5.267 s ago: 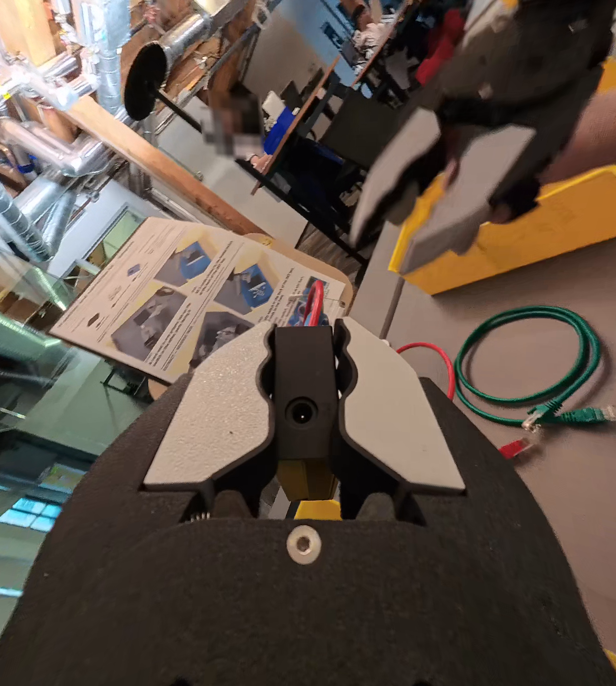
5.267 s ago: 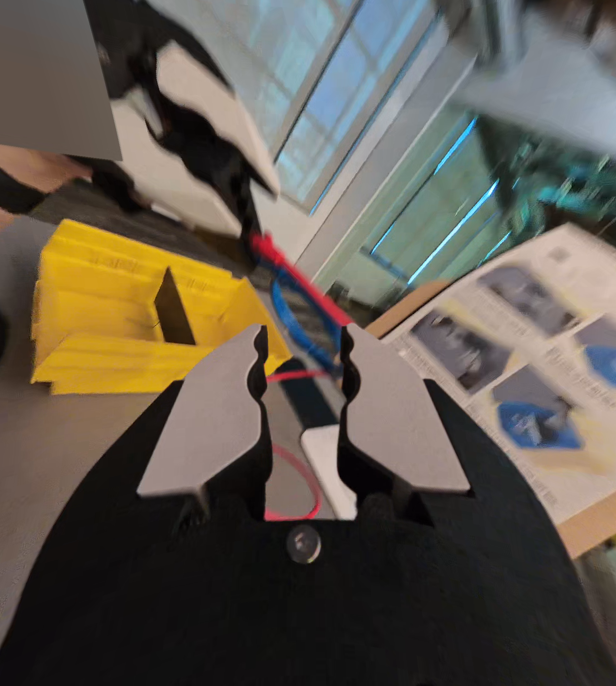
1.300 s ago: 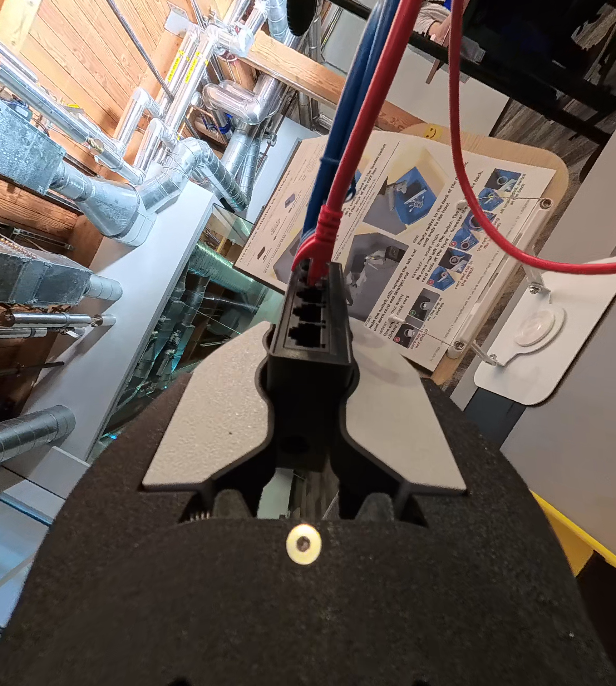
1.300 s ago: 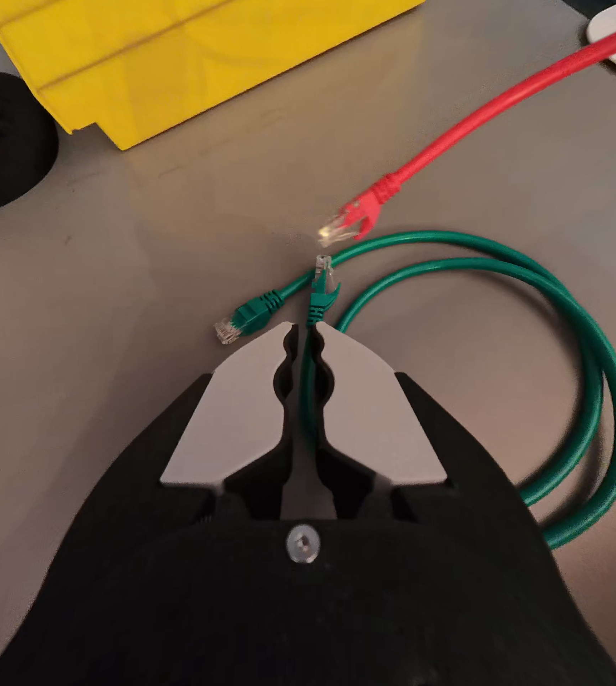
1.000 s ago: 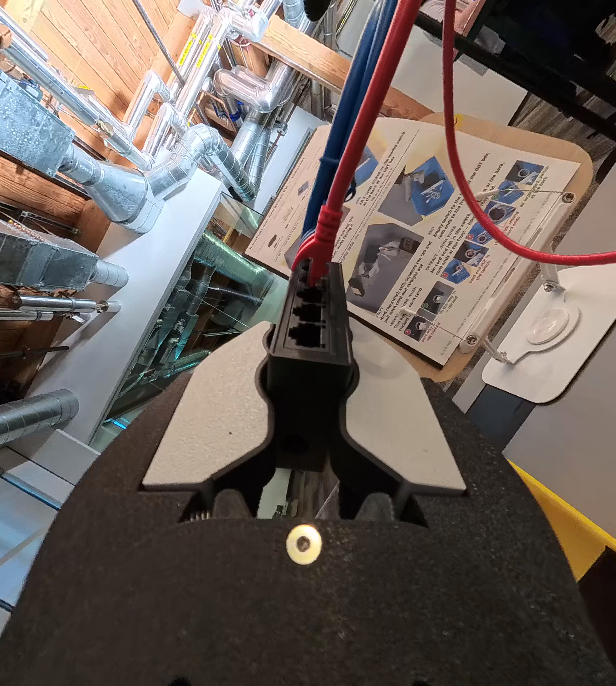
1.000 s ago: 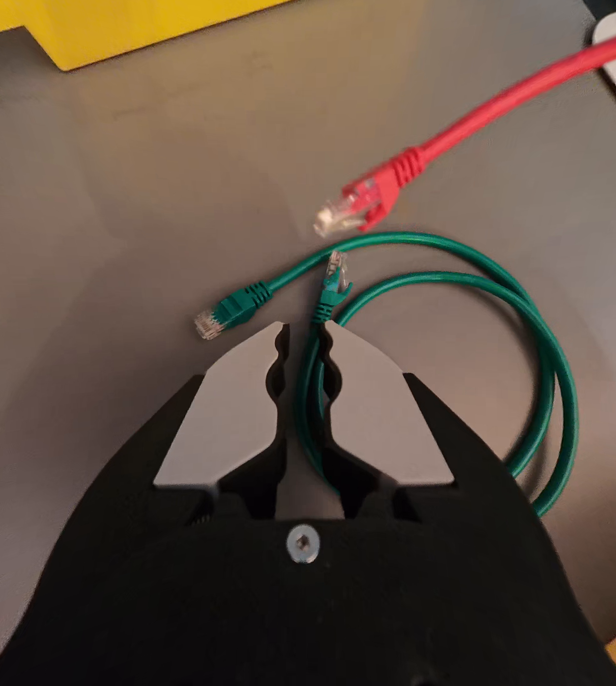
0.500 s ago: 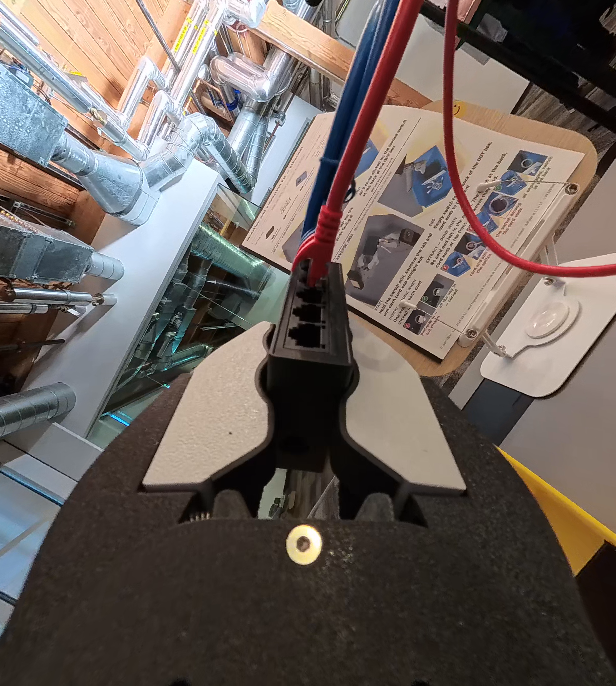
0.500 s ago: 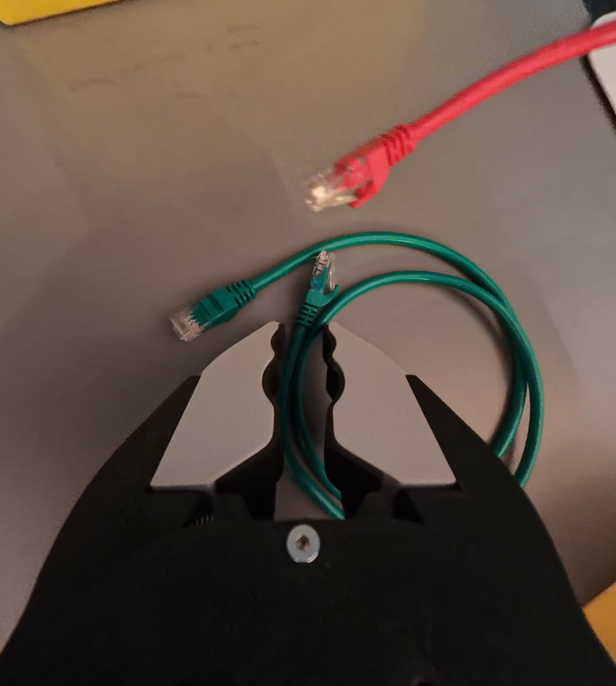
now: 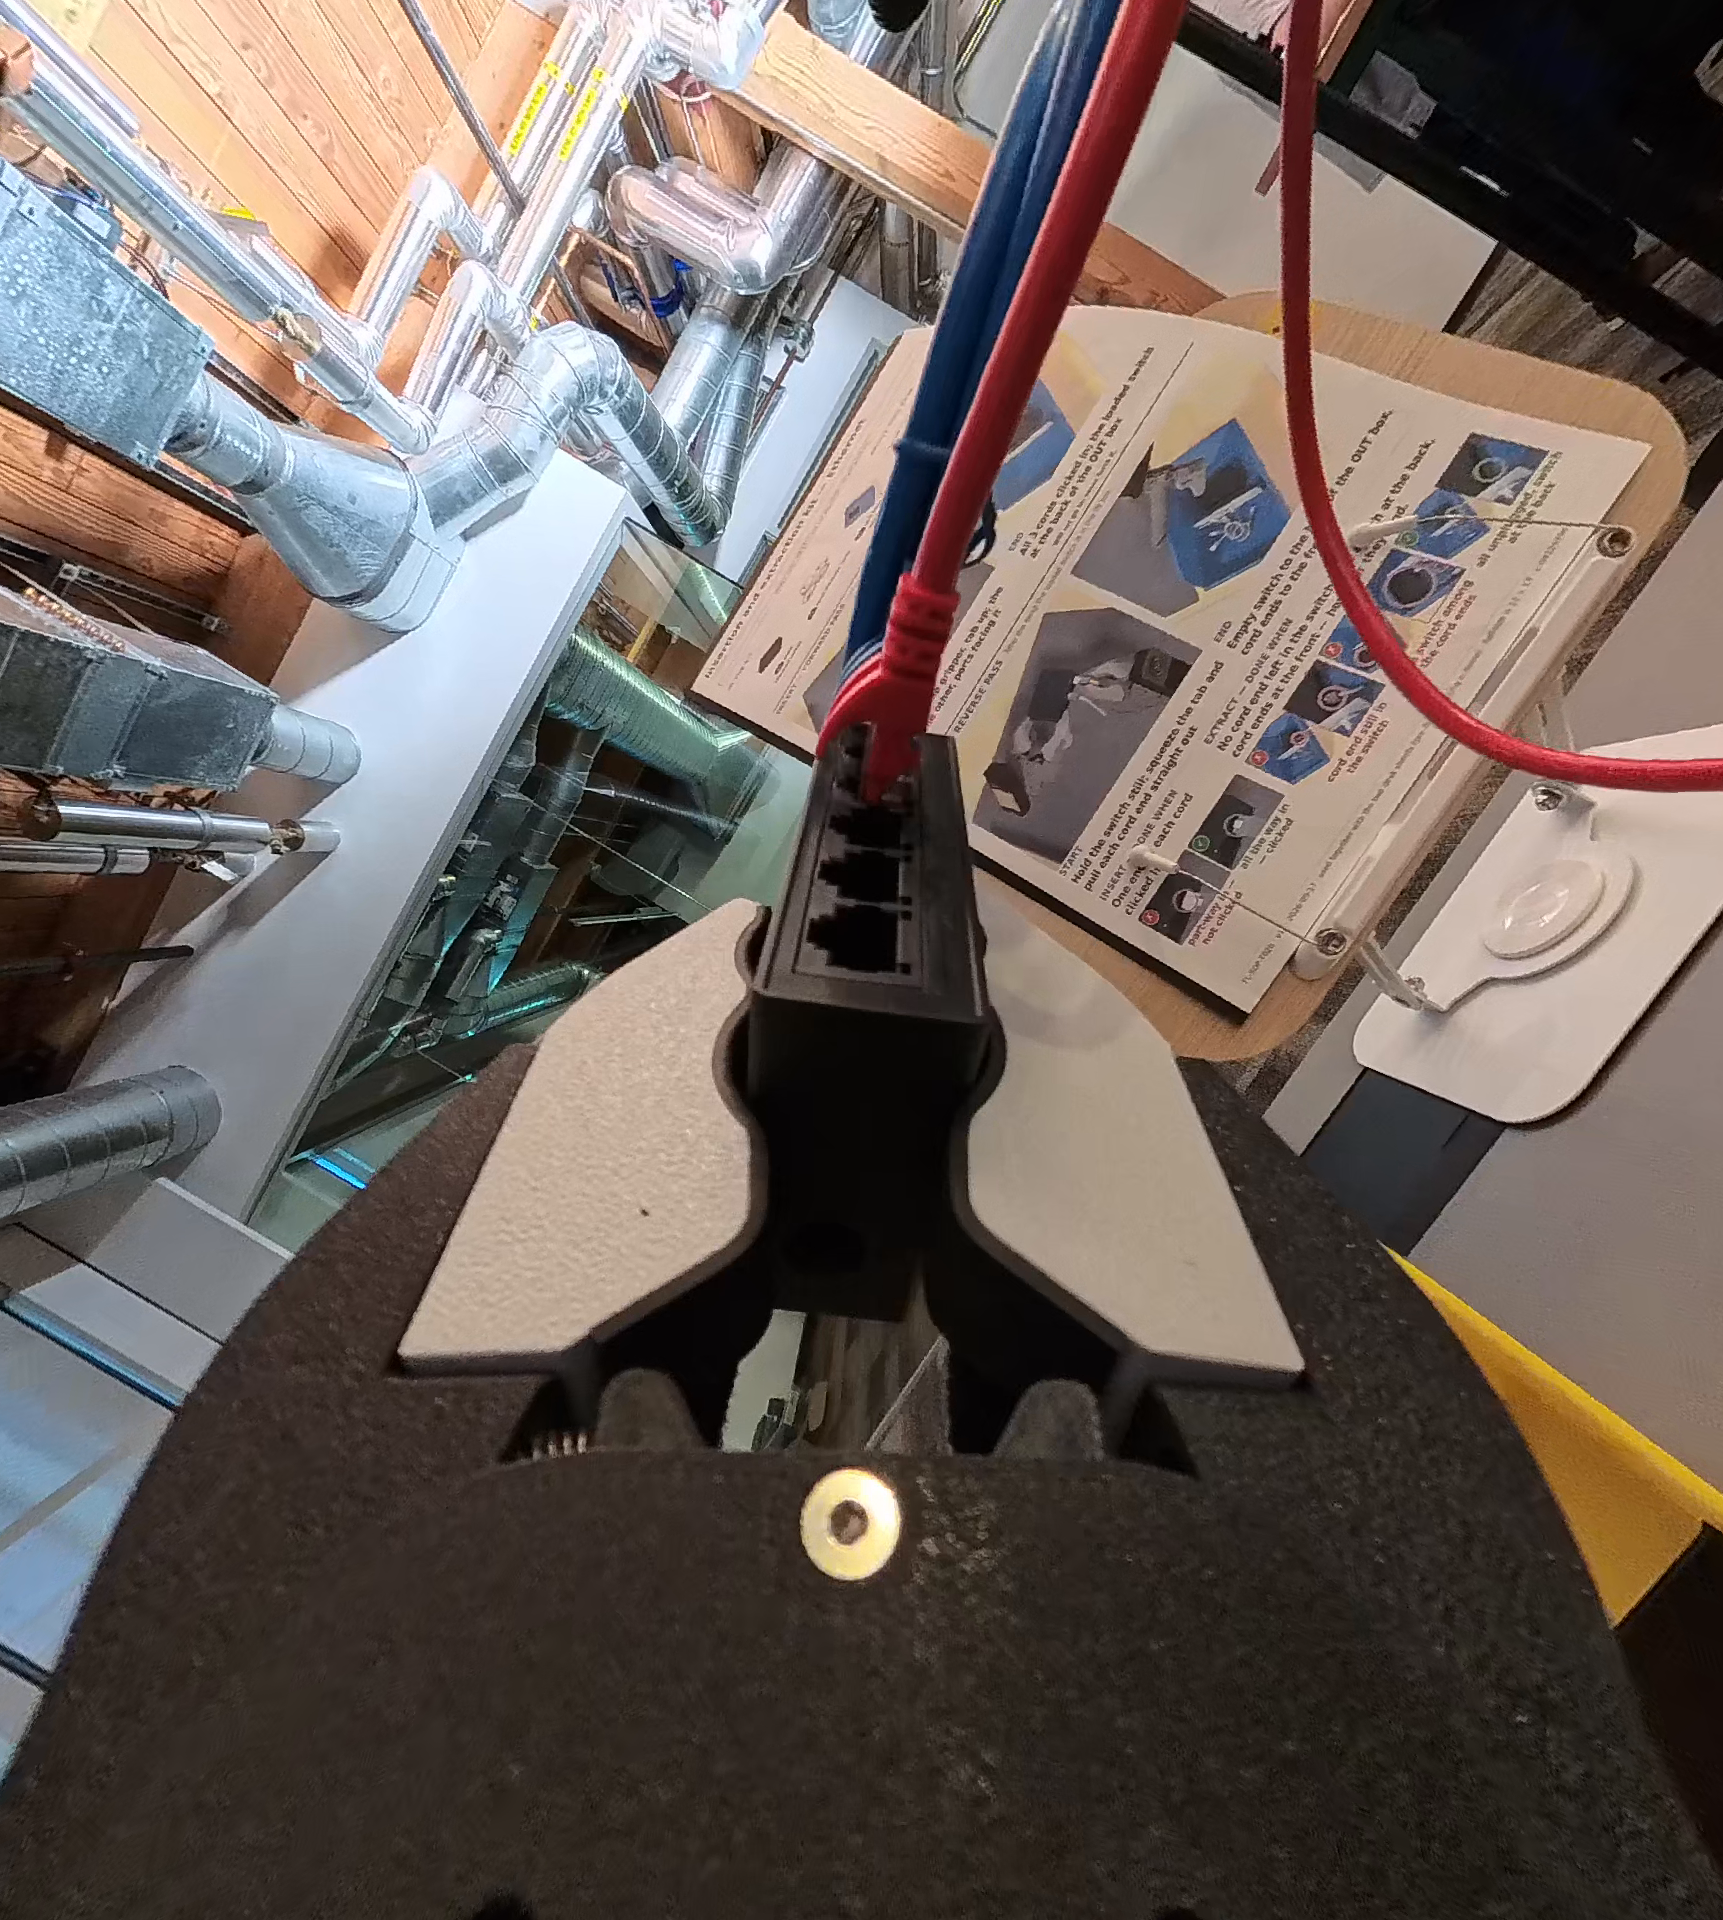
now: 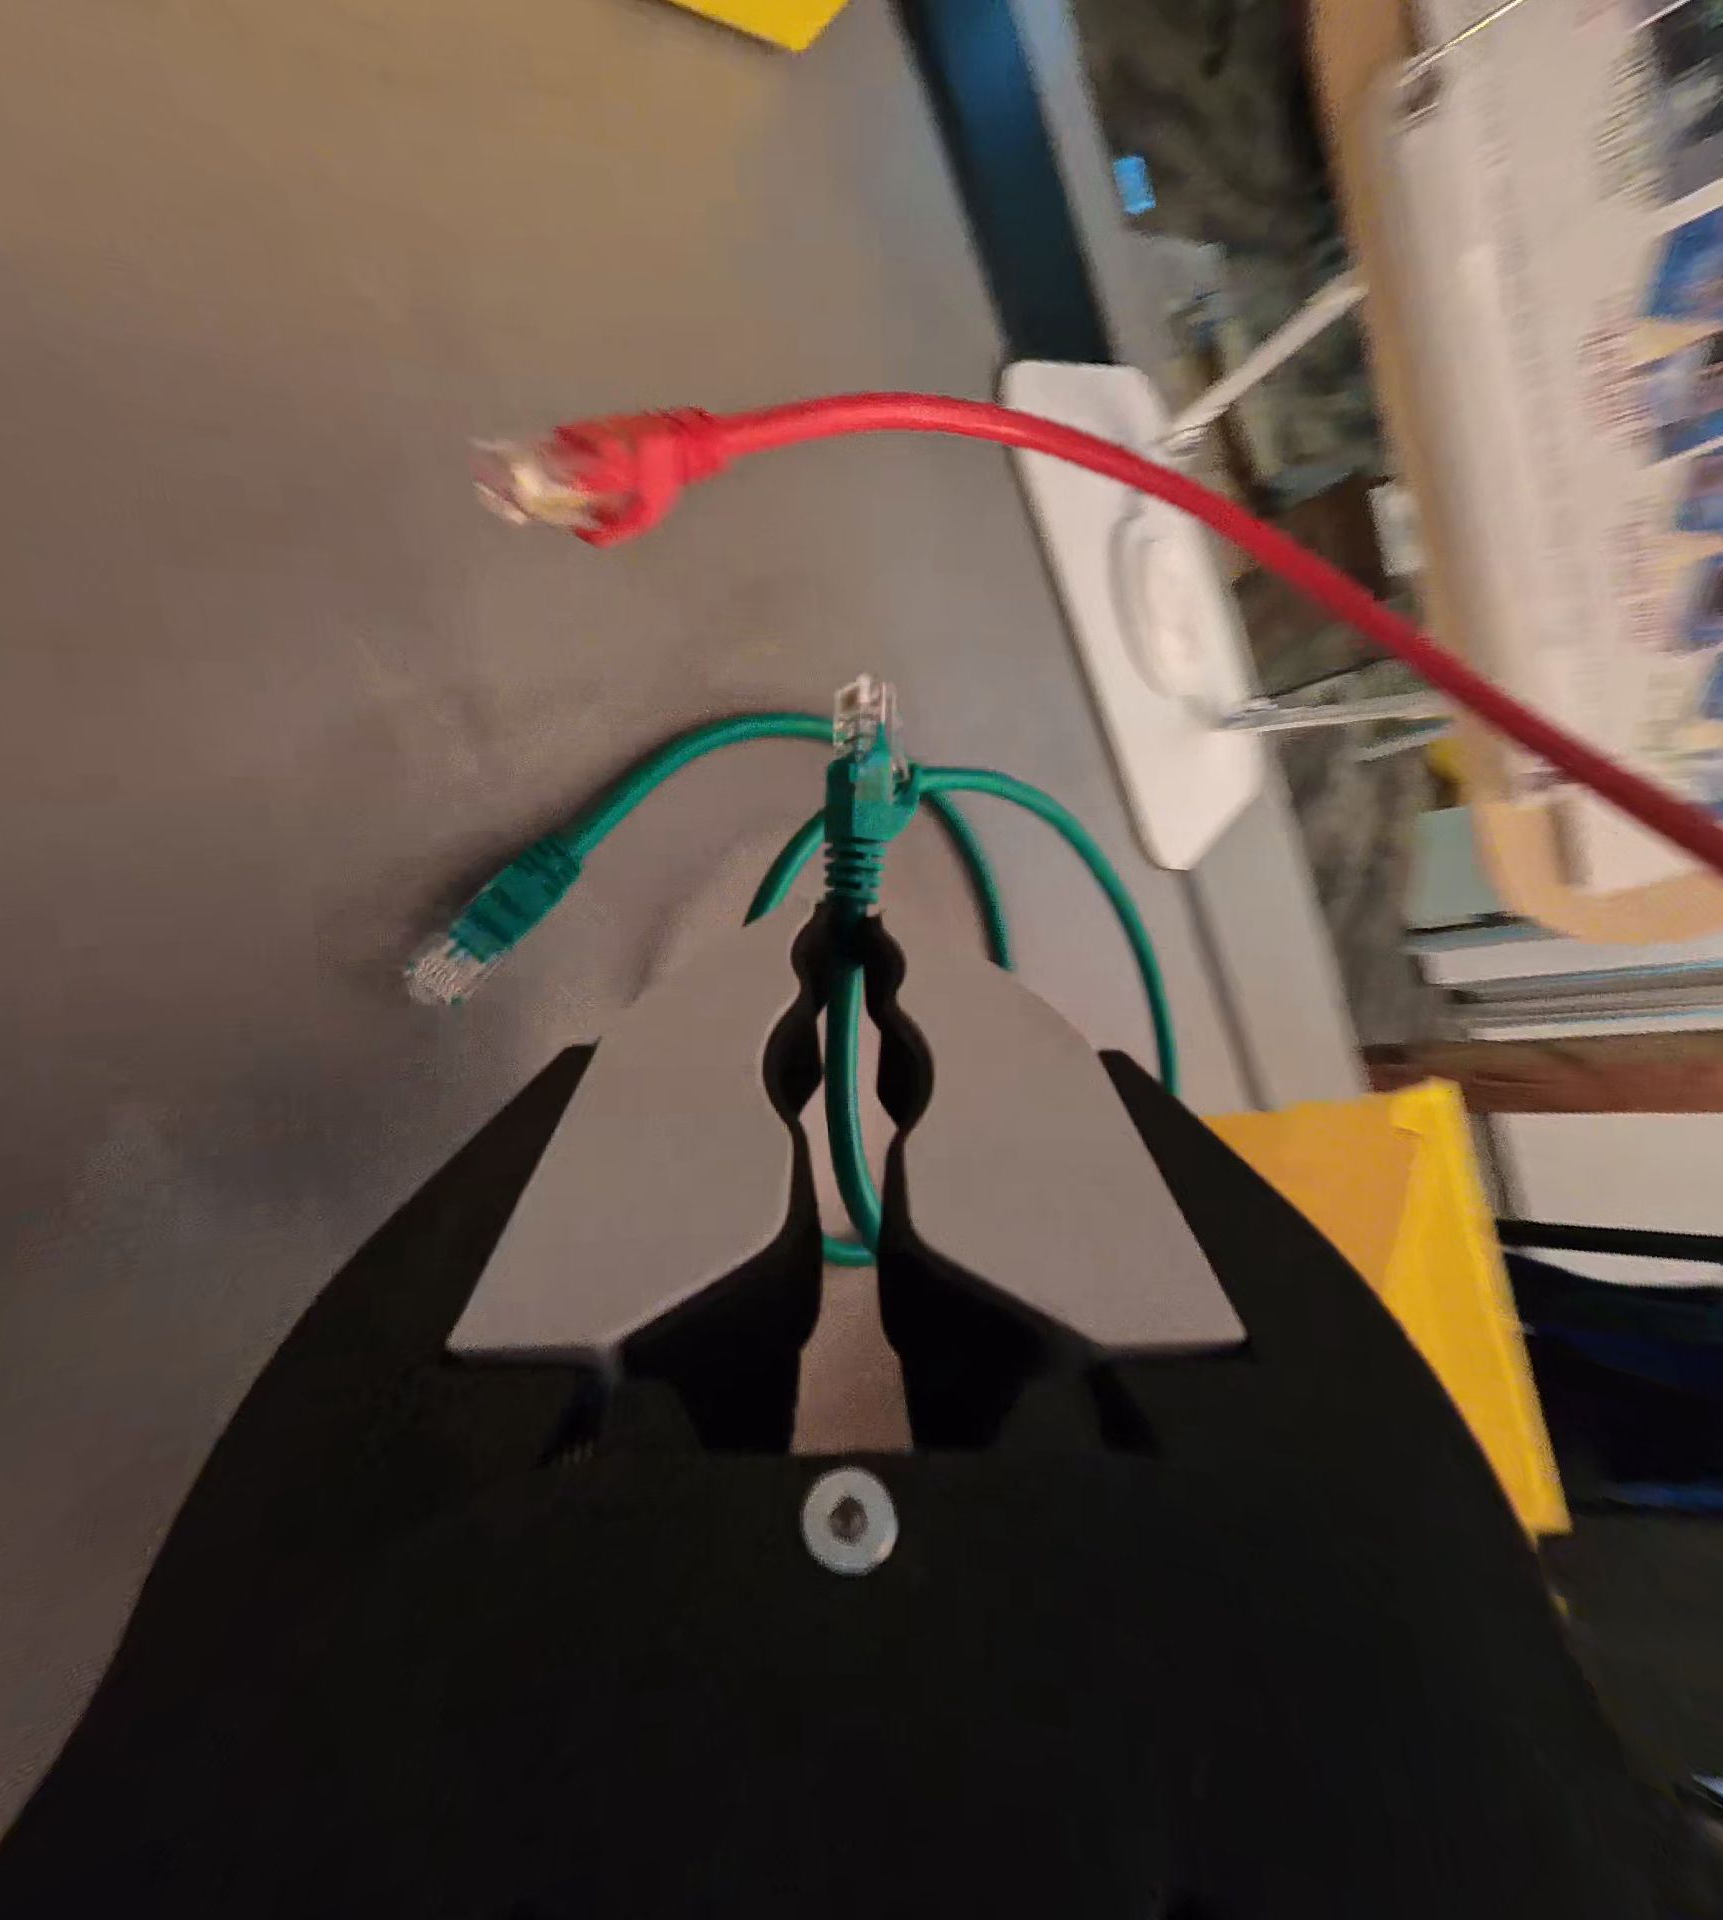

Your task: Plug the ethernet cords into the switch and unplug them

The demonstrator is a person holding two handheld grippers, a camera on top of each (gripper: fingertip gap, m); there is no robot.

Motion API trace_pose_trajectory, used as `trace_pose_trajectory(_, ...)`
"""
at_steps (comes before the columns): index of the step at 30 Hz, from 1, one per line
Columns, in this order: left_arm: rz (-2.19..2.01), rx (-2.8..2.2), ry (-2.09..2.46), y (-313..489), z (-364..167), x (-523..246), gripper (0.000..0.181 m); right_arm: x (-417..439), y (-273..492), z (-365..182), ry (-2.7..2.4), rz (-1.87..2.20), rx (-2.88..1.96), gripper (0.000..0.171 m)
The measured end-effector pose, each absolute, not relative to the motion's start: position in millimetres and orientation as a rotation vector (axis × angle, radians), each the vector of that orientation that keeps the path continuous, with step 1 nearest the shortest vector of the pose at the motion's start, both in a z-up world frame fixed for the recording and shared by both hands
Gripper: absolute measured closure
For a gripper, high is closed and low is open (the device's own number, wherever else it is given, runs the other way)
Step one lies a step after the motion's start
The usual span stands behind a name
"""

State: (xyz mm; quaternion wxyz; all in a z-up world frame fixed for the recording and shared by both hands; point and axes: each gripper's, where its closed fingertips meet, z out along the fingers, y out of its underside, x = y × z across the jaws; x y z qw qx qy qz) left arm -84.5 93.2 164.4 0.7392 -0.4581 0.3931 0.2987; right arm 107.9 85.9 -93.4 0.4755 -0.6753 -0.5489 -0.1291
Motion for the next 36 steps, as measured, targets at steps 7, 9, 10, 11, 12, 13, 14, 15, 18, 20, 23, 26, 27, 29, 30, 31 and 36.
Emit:
trace_pose_trajectory(7, 0.647, -1.009, 0.836, 91.6, 168.1, -91.7, 0.15, 136.4, 87.3, -27.6, -1.233, -0.857, -1.217, 0.165)
trace_pose_trajectory(9, 0.645, -1.01, 0.833, 91.5, 168.4, -92.9, 0.15, 144.6, 89.5, -16.3, -1.22, -1.023, -1.12, 0.165)
trace_pose_trajectory(10, 0.645, -1.011, 0.832, 91.5, 168.6, -93.5, 0.151, 147.9, 90.6, -10.0, -1.207, -1.04, -1.087, 0.164)
trace_pose_trajectory(11, 0.644, -1.01, 0.83, 91.2, 169.0, -94.0, 0.15, 150.7, 92.2, -7.2, -1.201, -1.002, -1.107, 0.165)
trace_pose_trajectory(12, 0.64, -1.011, 0.829, 91.0, 169.3, -94.1, 0.15, 154.6, 94.1, -1.4, -1.175, -0.985, -1.13, 0.165)
trace_pose_trajectory(13, 0.637, -1.011, 0.827, 90.9, 169.5, -94.4, 0.15, 155.1, 95.8, 5.6, -1.17, -0.993, -1.112, 0.165)
trace_pose_trajectory(14, 0.635, -1.011, 0.825, 91.0, 169.8, -94.9, 0.15, 154.4, 98.8, 11.8, -1.184, -1.018, -1.09, 0.164)
trace_pose_trajectory(15, 0.634, -1.013, 0.823, 91.4, 169.5, -95.6, 0.151, 153.3, 103.2, 18.2, -1.198, -1.038, -1.079, 0.164)
trace_pose_trajectory(18, 0.641, -1.022, 0.82, 92.9, 168.7, -98.0, 0.151, 147.5, 116.9, 38.6, -1.256, -1.066, -1.014, 0.165)
trace_pose_trajectory(20, 0.643, -1.023, 0.815, 92.8, 169.2, -99.6, 0.151, 146.1, 124.0, 52.8, -1.295, -1.109, -0.956, 0.165)
trace_pose_trajectory(23, 0.64, -1.022, 0.8, 91.5, 171.4, -102.9, 0.15, 151.6, 134.1, 70.2, -1.33, -1.171, -0.897, 0.165)
trace_pose_trajectory(26, 0.634, -1.021, 0.784, 89.6, 174.1, -107.2, 0.15, 159.5, 137.7, 92.7, -1.308, -1.247, -0.825, 0.165)
trace_pose_trajectory(27, 0.632, -1.019, 0.779, 88.9, 175.0, -108.8, 0.15, 160.8, 136.5, 101.2, -1.286, -1.27, -0.799, 0.165)
trace_pose_trajectory(29, 0.63, -1.022, 0.767, 88.0, 176.4, -112.2, 0.151, 159.7, 132.2, 115.2, -1.26, -1.322, -0.727, 0.166)
trace_pose_trajectory(30, 0.63, -1.022, 0.761, 87.6, 177.2, -113.9, 0.151, 159.0, 131.6, 120.3, -1.257, -1.342, -0.705, 0.166)
trace_pose_trajectory(31, 0.63, -1.023, 0.757, 87.3, 177.7, -115.5, 0.151, 158.4, 133.1, 123.5, -1.272, -1.346, -0.698, 0.166)
trace_pose_trajectory(36, 0.627, -1.029, 0.738, 86.0, 179.8, -121.5, 0.151, 164.8, 155.7, 125.0, -1.35, -1.423, -0.731, 0.166)
